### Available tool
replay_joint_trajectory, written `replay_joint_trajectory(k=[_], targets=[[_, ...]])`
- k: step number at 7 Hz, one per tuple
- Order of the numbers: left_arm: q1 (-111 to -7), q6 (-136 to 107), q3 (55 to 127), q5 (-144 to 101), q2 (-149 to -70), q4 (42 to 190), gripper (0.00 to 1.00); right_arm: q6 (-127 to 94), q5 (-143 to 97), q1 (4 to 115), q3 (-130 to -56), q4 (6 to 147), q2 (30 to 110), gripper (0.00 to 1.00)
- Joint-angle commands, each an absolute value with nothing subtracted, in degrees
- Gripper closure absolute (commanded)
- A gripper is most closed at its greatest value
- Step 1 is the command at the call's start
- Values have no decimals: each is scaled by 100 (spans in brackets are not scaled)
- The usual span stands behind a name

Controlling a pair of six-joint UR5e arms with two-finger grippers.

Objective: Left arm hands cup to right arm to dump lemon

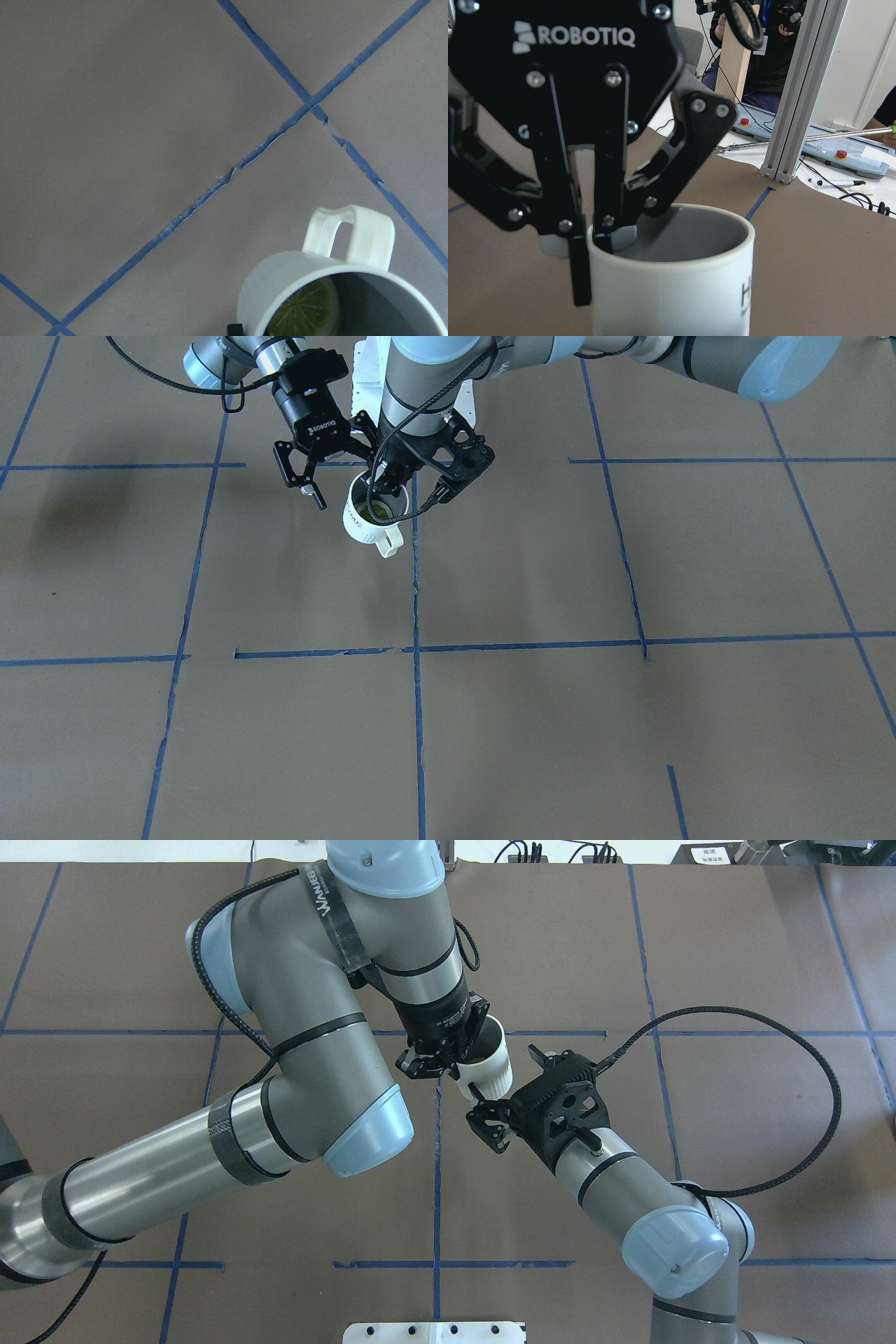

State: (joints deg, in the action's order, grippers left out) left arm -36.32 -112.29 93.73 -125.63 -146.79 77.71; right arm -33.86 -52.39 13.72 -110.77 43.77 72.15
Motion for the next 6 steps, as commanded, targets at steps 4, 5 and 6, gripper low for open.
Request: replay_joint_trajectory(k=[4,5,6], targets=[[-3612,-11232,9404,-12577,-14801,7778,100,-3393,-5229,1248,-11083,4359,7198,0],[-3586,-11241,9413,-12568,-14801,7778,100,-3393,-5229,1257,-11083,4359,7198,0],[-3577,-11259,9422,-12577,-14801,7770,100,-3384,-5229,1257,-11074,4359,7207,0]])
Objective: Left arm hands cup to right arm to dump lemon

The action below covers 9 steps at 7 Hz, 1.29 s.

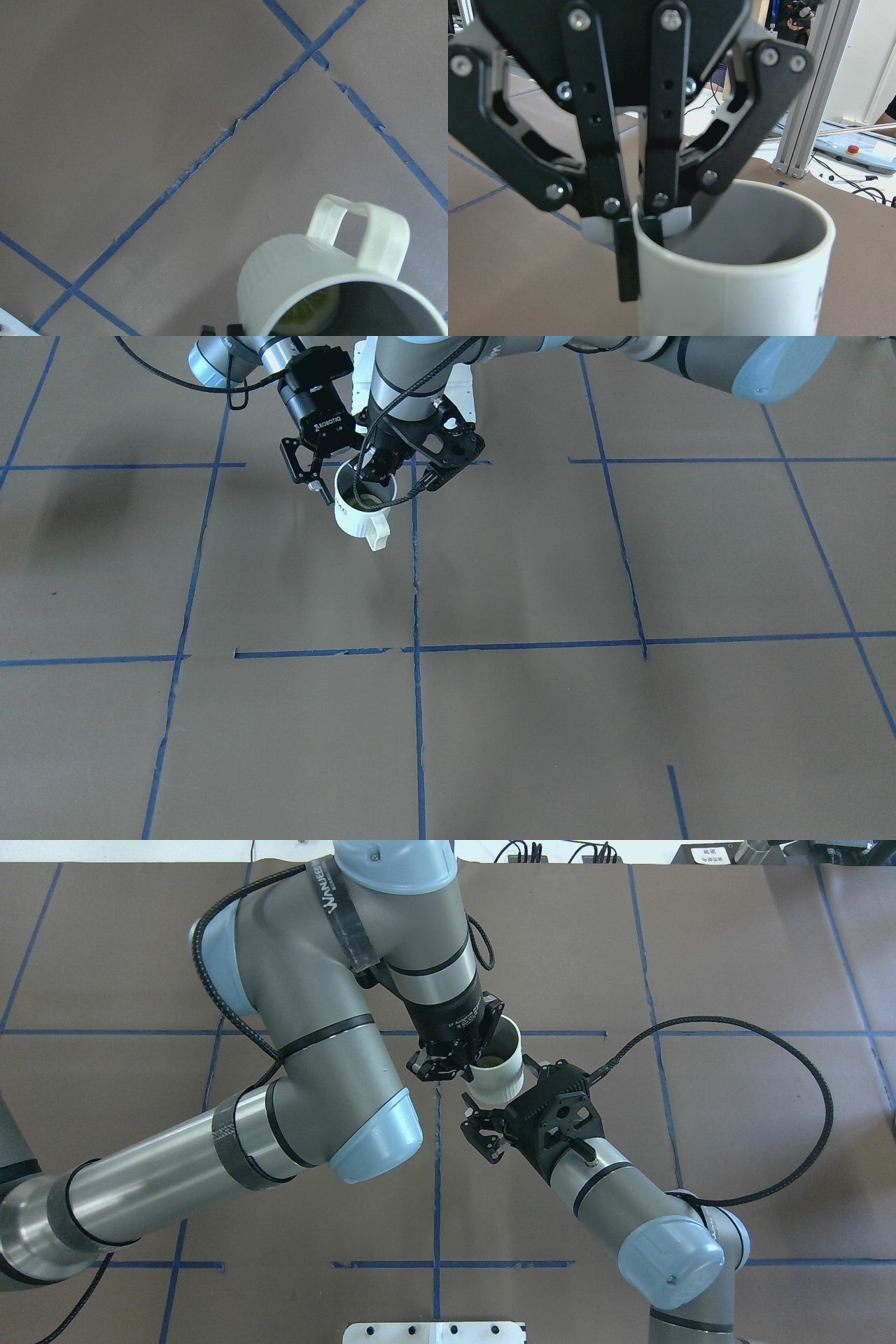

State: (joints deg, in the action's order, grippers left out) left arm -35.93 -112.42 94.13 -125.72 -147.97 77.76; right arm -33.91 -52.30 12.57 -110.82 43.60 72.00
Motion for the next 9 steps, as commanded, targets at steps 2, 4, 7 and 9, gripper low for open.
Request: replay_joint_trajectory(k=[2,4,7,9], targets=[[-3560,-11259,9422,-12568,-14783,7770,100,-3384,-5099,1274,-11074,4368,7207,0],[-3542,-11259,9431,-12577,-14801,7770,100,-3384,-5089,1283,-11066,4377,7207,0],[-3542,-11259,9509,-12595,-14845,7778,99,-3384,-5089,1283,-11048,4377,7207,0],[-3498,-11259,9554,-12595,-14845,7778,97,-3384,-5089,1292,-11048,4377,7207,0]])
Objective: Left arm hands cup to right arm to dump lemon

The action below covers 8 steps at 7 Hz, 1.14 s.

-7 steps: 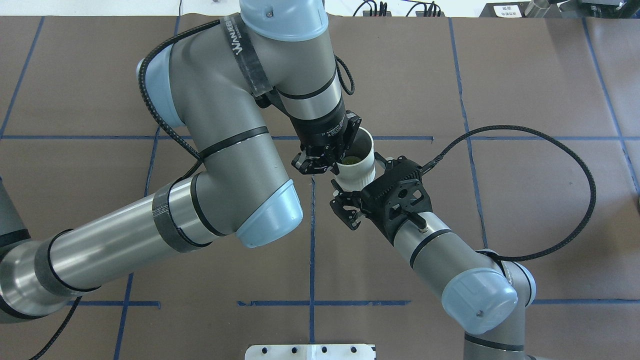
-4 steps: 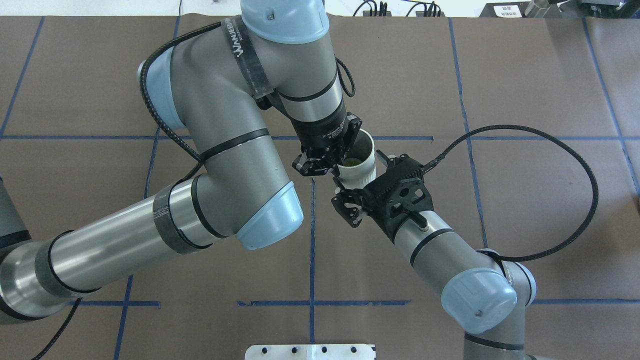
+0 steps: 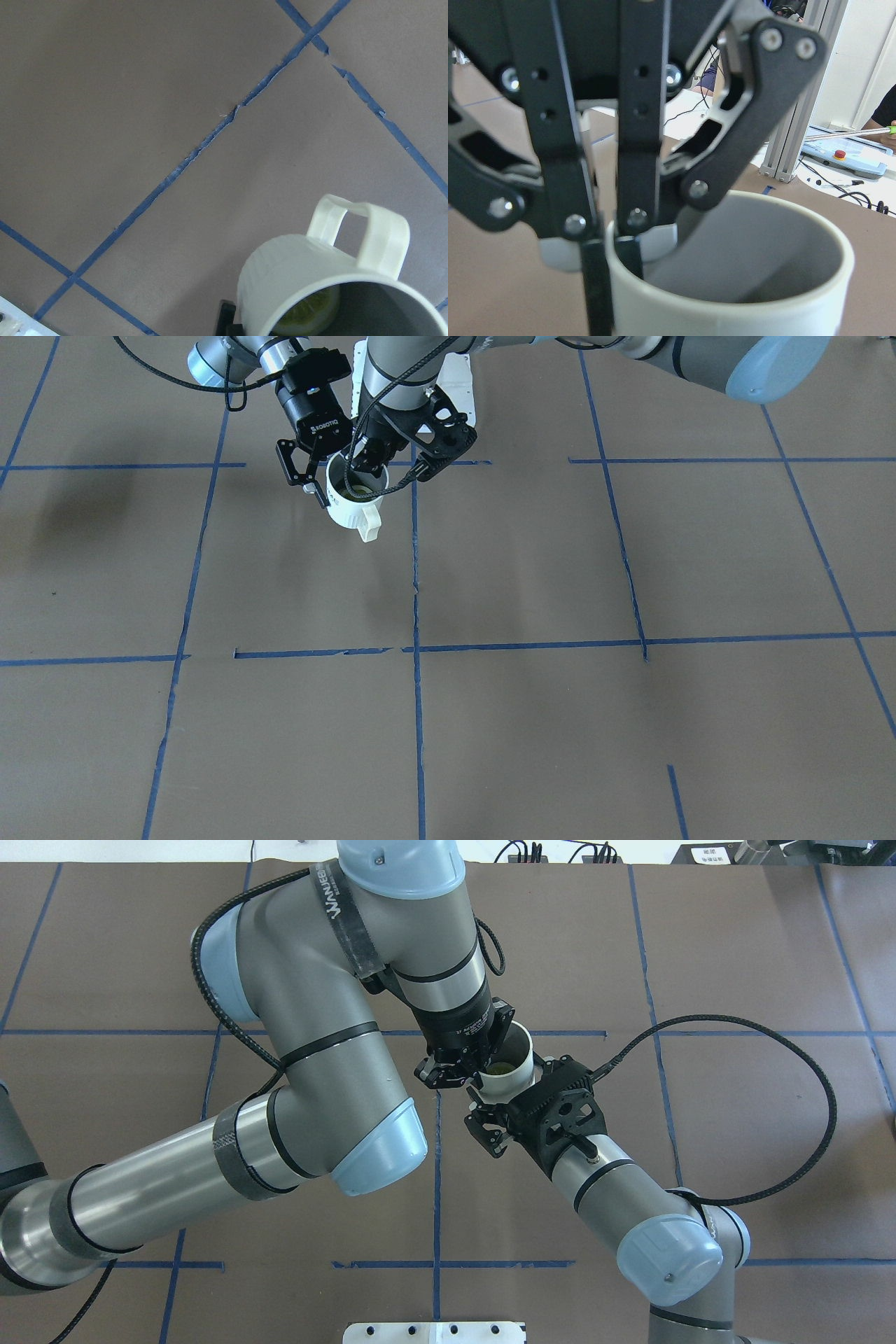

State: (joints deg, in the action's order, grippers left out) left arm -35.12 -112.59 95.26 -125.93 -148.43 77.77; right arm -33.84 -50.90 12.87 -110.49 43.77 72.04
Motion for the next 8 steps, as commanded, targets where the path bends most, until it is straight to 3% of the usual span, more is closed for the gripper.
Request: replay_joint_trajectory(k=[1,2,3,4,5,6,7,8], targets=[[-3472,-11259,9554,-12595,-14845,7787,96,-3384,-5089,1292,-11048,4377,7207,2],[-3463,-11259,9562,-12595,-14845,7787,86,-3384,-5063,1301,-11048,4377,7207,26],[-3463,-11259,9597,-12603,-14836,7787,66,-3375,-5063,1309,-11048,4377,7207,51],[-3463,-11250,9615,-12595,-14836,7778,20,-3375,-5071,1310,-11039,4377,7216,68],[-3472,-11259,9772,-12586,-14775,7778,0,-3375,-5071,1318,-11048,4386,7233,72],[-3498,-11259,10017,-12525,-14731,7778,0,-3375,-5054,1353,-11048,4368,7329,72],[-3681,-11233,10211,-12524,-14591,7778,0,-3410,-4923,1362,-11109,4342,7687,80],[-3770,-11172,10204,-12516,-14407,7796,0,-3419,-4722,1371,-11179,4298,8334,82]])
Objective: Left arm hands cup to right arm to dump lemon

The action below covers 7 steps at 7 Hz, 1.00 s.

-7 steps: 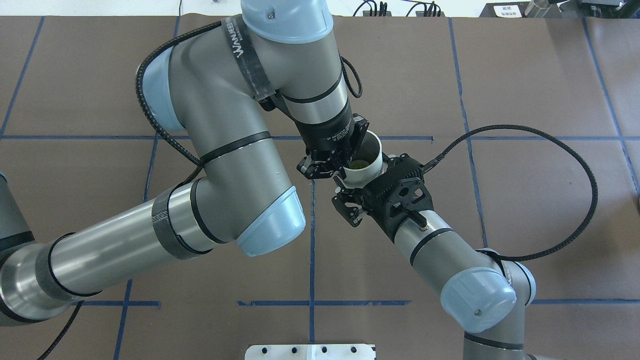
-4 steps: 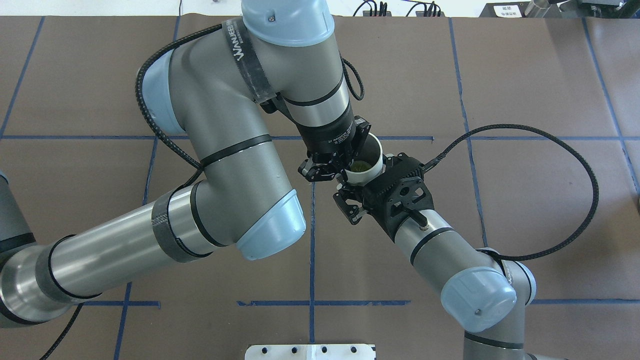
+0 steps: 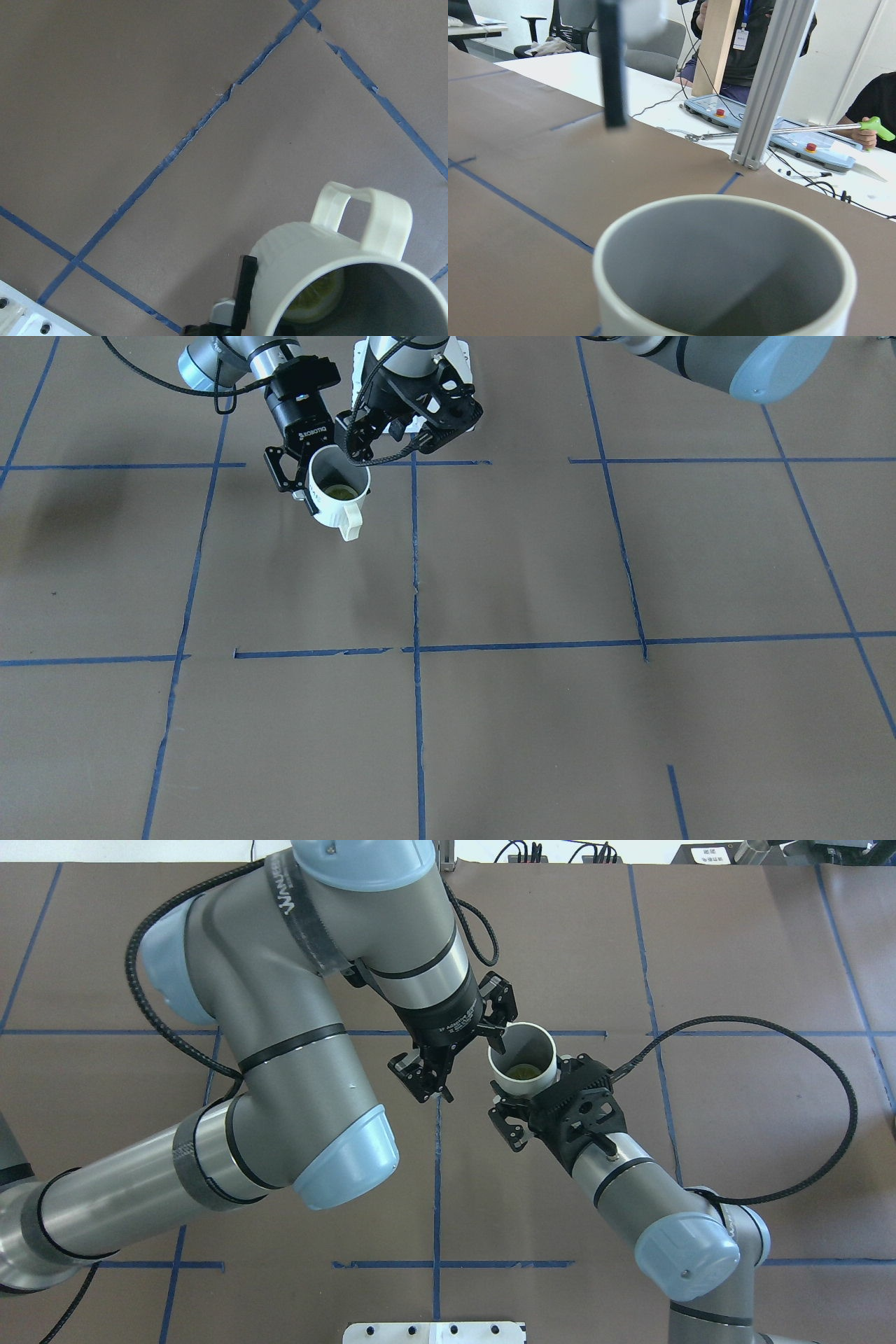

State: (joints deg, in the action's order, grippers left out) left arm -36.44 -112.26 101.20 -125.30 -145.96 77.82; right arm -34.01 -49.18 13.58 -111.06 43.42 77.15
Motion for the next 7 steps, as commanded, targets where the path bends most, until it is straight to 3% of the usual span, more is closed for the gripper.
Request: replay_joint_trajectory(k=[1,3,4,7], targets=[[-3770,-11162,10204,-12498,-14223,7848,0,-3428,-4720,1580,-11397,4289,9002,88],[-3753,-11171,10187,-12340,-14203,7849,0,-3454,-4737,1897,-11907,3802,10698,97],[-3753,-11171,10178,-12331,-14203,7849,0,-3454,-4772,2064,-11726,3066,11201,97],[-3744,-11162,10142,-12305,-14212,7857,0,-3663,-5158,2732,-11488,2742,11829,100]])
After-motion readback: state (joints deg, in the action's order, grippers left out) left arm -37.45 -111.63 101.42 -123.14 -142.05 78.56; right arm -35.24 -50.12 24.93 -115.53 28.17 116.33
